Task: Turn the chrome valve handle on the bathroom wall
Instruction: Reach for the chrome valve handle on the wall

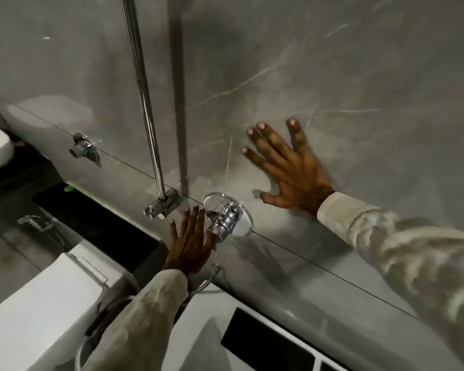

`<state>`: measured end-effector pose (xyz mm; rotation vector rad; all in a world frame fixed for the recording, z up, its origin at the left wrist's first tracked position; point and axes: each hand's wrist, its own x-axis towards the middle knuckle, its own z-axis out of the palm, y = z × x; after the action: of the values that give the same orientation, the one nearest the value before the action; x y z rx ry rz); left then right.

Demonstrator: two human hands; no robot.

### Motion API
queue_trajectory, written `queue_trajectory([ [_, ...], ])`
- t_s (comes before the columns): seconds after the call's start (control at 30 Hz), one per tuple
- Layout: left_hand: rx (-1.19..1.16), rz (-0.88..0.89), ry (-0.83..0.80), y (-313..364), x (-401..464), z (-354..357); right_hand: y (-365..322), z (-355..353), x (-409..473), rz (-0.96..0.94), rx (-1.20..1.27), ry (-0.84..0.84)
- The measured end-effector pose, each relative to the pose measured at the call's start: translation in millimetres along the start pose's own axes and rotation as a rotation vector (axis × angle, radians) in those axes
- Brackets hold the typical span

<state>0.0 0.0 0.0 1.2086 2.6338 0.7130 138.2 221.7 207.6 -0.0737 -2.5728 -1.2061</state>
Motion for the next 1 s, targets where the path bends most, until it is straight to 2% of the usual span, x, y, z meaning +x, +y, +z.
queue_trajectory([
  [0.17, -0.110, -0.081, -0.100, -6, 8, 29, 0, 18, 3, 0.000, -0.110, 0.119],
  [0.33, -0.293, -0.095, -0.066, -8, 11, 49, 0, 24, 3, 0.004, -0.185, 0.094],
  [0.53, -0.514, -0.079, -0.162, -12, 10, 50, -2, 24, 3, 0.009, -0.238, 0.099],
  [0.77, -0.542, -0.092, -0.209, -9, 9, 38, -1, 20, 4, 0.010, -0.240, 0.093],
  [1.0, -0.422, -0.096, -0.177, -7, 10, 34, -2, 22, 4, 0.012, -0.247, 0.103],
])
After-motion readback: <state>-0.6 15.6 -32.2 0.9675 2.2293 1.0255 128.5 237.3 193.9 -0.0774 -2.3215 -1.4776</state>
